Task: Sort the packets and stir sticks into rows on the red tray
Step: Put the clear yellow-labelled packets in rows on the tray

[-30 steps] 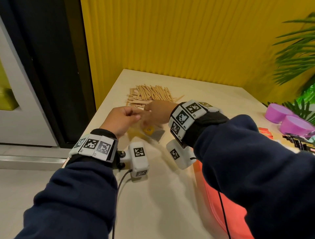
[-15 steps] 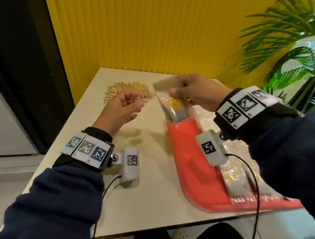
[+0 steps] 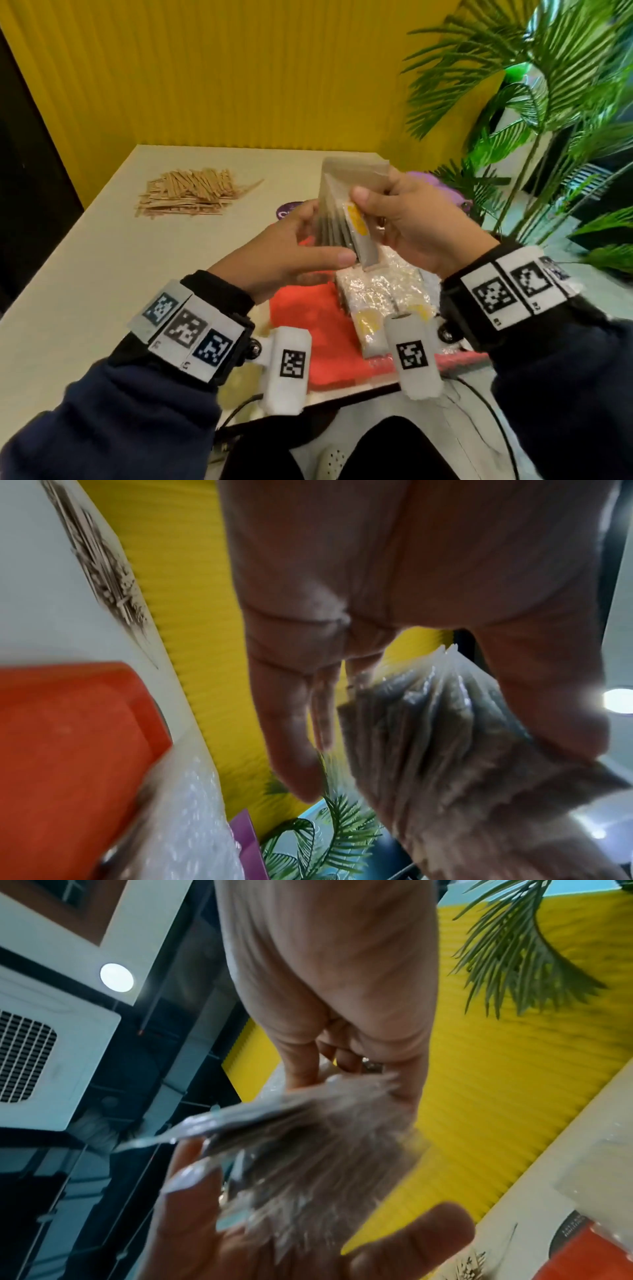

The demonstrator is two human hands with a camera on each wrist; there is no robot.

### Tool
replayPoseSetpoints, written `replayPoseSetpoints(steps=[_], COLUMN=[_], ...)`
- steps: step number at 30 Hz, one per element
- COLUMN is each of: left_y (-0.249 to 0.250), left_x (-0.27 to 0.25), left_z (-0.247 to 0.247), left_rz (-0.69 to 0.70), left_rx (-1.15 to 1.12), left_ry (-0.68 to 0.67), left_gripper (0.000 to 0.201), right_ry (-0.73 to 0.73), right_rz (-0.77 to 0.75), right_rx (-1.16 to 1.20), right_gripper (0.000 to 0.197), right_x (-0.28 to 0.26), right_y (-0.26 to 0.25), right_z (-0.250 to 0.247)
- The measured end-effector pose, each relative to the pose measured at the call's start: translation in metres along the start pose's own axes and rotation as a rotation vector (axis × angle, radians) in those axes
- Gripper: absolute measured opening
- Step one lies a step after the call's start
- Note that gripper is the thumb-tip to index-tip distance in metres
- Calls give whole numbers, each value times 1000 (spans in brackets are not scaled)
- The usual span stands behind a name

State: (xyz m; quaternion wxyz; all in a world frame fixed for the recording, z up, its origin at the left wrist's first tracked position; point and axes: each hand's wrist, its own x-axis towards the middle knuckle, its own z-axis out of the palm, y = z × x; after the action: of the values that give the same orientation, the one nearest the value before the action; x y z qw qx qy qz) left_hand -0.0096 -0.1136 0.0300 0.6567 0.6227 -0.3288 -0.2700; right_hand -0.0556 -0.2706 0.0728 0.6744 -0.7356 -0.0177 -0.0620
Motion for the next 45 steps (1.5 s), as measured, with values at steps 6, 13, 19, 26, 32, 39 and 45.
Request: replayPoseSetpoints(steps=[6, 13, 19, 26, 32, 39, 45], left_y=[-2, -11, -16, -26, -37, -44, -47], left_x=[-3, 5, 9, 16, 23, 22, 19], left_z=[38, 75, 92, 104, 107, 110, 109], left_rz=[-41, -71, -141, -180, -217, -212, -265], left_rx=[-126, -112, -205, -364, -312, -251, -191], left_ry=[-4, 91, 135, 180, 301, 399, 476], left_gripper=[52, 47, 34, 39, 20, 11, 6], right_ry=[69, 135, 286, 358, 310, 331, 390], right_rz=[-31, 2, -7, 2, 110, 101, 63], right_rx=[126, 286, 22, -267, -365, -387, -358], right_gripper=[17, 19, 17, 26, 31, 24, 28], right_x=[-22, -36, -39, -37, -35, -31, -38], right_y=[23, 37, 60, 77, 81, 90, 89], right_z=[-18, -31, -39, -53, -57, -56, -69])
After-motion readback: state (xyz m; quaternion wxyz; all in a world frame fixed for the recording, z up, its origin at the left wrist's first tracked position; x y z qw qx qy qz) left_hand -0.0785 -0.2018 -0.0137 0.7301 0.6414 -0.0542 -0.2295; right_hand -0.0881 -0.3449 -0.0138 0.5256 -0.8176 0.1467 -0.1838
